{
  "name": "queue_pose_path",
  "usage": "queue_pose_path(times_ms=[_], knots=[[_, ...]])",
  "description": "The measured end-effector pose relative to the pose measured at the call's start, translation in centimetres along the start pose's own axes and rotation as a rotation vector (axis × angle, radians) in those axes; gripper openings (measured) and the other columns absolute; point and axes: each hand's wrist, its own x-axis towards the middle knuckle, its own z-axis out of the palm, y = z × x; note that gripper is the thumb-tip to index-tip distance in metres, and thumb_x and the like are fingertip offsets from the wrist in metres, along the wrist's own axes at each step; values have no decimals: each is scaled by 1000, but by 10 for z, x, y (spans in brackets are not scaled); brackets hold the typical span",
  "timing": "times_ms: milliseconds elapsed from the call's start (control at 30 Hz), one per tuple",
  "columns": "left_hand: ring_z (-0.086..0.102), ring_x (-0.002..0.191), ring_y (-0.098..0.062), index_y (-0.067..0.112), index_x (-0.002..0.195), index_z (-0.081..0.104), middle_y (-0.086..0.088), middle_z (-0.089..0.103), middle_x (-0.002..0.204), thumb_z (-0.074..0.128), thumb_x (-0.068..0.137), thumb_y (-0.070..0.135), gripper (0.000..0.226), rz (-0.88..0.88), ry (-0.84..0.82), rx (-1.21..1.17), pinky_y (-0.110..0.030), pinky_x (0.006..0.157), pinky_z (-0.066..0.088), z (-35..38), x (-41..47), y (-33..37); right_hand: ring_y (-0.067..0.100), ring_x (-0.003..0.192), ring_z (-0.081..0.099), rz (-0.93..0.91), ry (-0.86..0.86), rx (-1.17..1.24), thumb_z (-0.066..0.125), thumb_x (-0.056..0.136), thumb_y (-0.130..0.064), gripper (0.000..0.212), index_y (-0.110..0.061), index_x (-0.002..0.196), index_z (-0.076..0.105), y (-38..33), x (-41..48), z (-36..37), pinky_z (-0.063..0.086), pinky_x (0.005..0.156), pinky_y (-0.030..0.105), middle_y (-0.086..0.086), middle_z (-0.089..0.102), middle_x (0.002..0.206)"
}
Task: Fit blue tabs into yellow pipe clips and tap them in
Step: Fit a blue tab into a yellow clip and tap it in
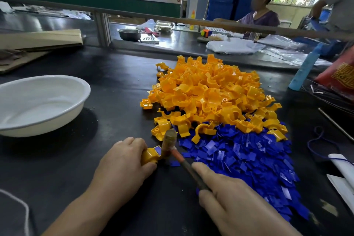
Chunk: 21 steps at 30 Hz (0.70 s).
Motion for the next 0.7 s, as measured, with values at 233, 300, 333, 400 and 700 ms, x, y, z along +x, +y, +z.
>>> queue_pose_path(times_ms=[233,300,333,400,700], knots=[[44,89,-4,43,99,43,19,43,91,62,81,59,31,0,-22,14,-21,64,35,-1,0,-1,2,100,55,-109,158,-37,38,99,-35,49,-48,139,13,-9,9,14,46,84,18,-17,55,115],[44,88,-4,42,99,44,19,43,91,62,81,60,31,-2,-17,17,-21,63,35,-1,0,0,10,97,57,-76,48,-87,38,100,-30,42,-40,137,22,-10,15,13,48,83,29,-7,57,112],[45,88,-4,42,98,44,19,44,91,62,80,60,30,-5,-17,14,-21,63,36,-1,0,-1,9,91,57,-67,18,-96,38,100,-29,38,-40,134,26,-8,19,9,48,76,26,-7,58,106],[45,87,-4,41,96,46,17,46,91,62,80,60,30,-7,-22,13,-22,66,39,-1,0,-1,4,76,54,-58,-11,-69,40,99,-31,35,-45,130,29,-6,20,0,43,61,20,-11,56,95],[46,92,-4,42,108,46,19,45,96,62,81,61,37,-16,-50,-5,-23,77,46,-2,-3,-1,-1,64,55,-43,341,-34,47,95,-32,46,-63,123,28,19,17,-19,43,50,16,-6,56,68]])
